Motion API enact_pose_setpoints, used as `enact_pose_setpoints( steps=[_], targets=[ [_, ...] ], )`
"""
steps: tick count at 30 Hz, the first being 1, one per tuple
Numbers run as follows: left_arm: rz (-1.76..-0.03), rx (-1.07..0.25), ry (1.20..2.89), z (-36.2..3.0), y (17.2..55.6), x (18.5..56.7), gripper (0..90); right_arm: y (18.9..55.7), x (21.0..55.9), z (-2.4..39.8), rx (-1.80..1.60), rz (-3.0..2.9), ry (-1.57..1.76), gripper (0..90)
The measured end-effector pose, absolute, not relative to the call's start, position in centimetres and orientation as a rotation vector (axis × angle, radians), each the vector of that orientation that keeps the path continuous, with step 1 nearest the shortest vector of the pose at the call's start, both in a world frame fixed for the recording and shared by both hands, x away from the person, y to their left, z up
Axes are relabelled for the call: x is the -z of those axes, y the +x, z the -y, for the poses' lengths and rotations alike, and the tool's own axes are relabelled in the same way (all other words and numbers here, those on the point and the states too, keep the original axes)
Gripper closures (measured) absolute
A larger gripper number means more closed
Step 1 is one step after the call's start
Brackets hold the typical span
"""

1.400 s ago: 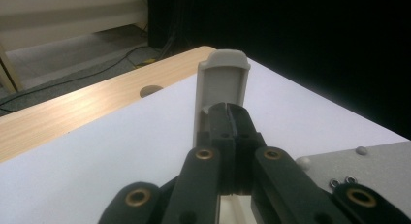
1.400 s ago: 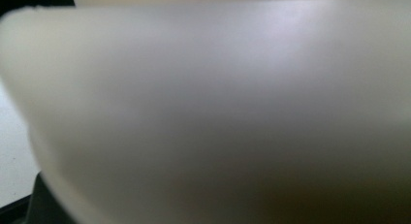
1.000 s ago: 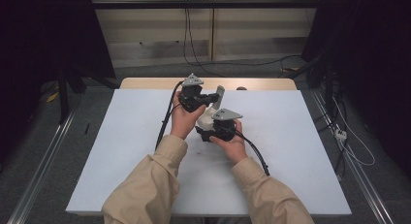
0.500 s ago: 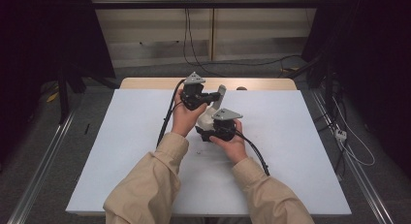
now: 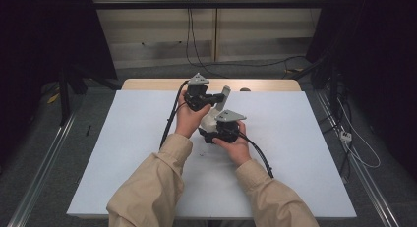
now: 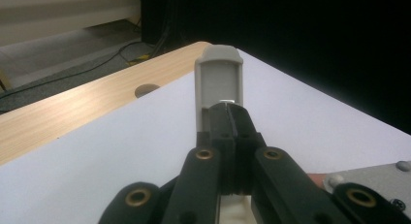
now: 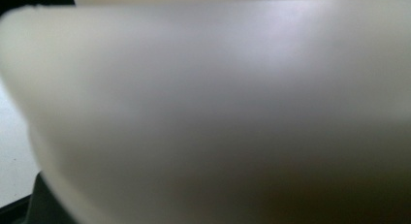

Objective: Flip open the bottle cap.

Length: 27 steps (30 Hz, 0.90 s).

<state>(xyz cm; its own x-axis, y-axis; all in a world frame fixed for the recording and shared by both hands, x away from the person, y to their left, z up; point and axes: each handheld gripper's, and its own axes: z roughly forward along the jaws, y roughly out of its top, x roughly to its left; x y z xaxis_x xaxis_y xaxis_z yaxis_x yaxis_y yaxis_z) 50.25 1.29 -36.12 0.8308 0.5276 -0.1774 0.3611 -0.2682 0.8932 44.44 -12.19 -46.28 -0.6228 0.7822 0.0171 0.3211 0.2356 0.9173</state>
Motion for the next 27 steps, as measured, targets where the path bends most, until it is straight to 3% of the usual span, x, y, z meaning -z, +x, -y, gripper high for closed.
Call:
enact_pose_setpoints(
  steps=[27],
  targets=[
    [-0.659, -0.178, 1.904, -0.66, 50.7, 36.37, 90.0, 44.46, 46.28, 12.19, -1.366, -2.064, 1.01, 18.5]
  ],
)
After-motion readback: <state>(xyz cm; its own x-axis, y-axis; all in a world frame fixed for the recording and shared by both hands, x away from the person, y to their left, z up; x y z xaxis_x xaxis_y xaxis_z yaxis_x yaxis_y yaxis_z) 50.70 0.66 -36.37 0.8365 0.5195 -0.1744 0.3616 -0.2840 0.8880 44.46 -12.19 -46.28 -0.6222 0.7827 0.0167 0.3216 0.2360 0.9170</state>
